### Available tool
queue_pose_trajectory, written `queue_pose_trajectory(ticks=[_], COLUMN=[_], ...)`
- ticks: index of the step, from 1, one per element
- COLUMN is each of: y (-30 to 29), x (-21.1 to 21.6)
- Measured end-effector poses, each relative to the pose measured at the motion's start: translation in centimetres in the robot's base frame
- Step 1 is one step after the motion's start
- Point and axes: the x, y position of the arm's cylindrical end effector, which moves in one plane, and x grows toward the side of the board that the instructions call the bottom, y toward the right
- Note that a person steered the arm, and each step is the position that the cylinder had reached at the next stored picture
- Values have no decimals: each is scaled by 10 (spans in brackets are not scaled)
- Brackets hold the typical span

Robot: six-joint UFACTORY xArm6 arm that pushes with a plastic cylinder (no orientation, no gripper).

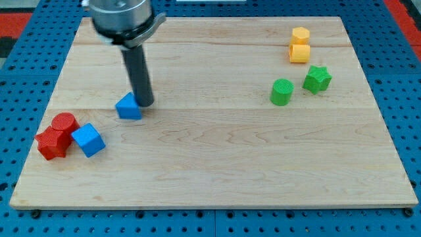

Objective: Push the group of green blocks parallel to the blue blocks

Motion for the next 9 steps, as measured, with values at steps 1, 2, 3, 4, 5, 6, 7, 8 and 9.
queue_pose_trajectory(ticks=[1, 2, 3, 4, 5, 6, 7, 8, 9], y=[-21, -25, -22, 25, 105, 199, 278, 359, 444], x=[32, 32, 36, 60, 66, 66, 66, 30, -24])
